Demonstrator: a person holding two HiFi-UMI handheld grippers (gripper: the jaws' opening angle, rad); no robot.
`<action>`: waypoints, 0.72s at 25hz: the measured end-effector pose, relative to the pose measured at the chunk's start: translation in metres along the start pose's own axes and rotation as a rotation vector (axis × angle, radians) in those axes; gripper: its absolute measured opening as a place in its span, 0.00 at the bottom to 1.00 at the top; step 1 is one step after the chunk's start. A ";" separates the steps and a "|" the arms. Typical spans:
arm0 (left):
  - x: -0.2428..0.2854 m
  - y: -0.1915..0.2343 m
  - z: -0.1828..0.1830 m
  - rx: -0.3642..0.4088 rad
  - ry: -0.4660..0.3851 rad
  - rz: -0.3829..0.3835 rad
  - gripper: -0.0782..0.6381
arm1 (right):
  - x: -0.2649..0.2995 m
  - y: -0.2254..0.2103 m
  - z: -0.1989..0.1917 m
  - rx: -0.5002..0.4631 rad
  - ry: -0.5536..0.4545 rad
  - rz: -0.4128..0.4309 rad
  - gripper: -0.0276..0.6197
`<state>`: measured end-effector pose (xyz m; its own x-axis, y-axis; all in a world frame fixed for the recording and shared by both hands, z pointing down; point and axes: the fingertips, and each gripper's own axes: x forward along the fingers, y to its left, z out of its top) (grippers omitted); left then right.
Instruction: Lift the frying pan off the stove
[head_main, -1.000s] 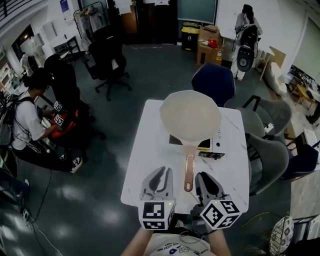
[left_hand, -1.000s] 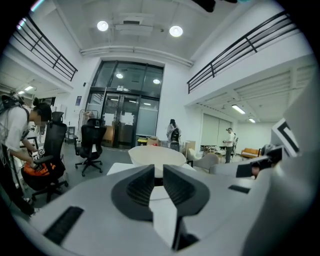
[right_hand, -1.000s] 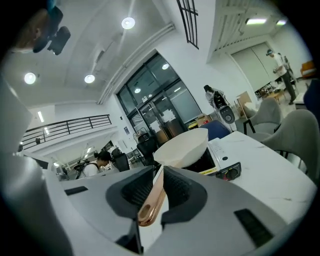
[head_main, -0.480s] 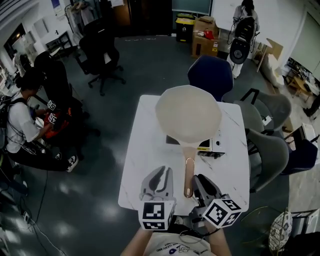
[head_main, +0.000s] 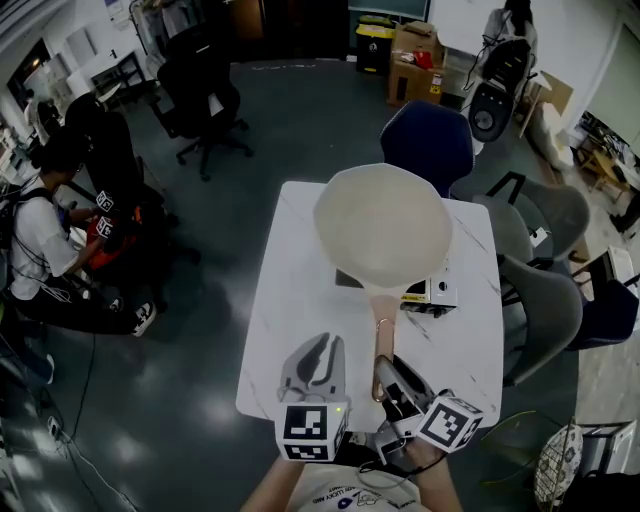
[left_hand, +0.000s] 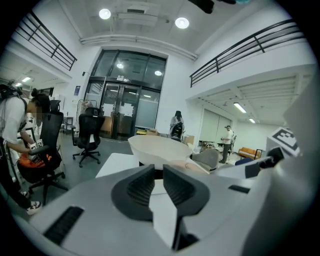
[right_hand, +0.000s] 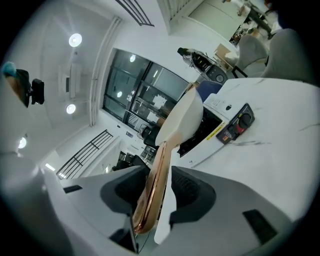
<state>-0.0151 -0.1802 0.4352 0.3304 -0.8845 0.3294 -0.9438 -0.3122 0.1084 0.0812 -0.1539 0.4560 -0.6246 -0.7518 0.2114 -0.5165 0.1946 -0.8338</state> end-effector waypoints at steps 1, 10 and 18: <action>0.001 0.000 -0.001 0.002 0.000 0.000 0.19 | 0.001 0.000 -0.003 0.007 0.009 0.011 0.27; 0.003 0.005 -0.009 -0.021 0.025 0.007 0.19 | 0.011 0.003 -0.010 0.161 0.037 0.102 0.27; 0.008 0.007 -0.008 0.013 0.027 0.007 0.19 | 0.013 0.004 -0.017 0.188 0.092 0.153 0.27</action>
<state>-0.0191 -0.1862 0.4464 0.3234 -0.8771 0.3551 -0.9458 -0.3109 0.0936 0.0605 -0.1523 0.4642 -0.7421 -0.6606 0.1137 -0.2991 0.1745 -0.9381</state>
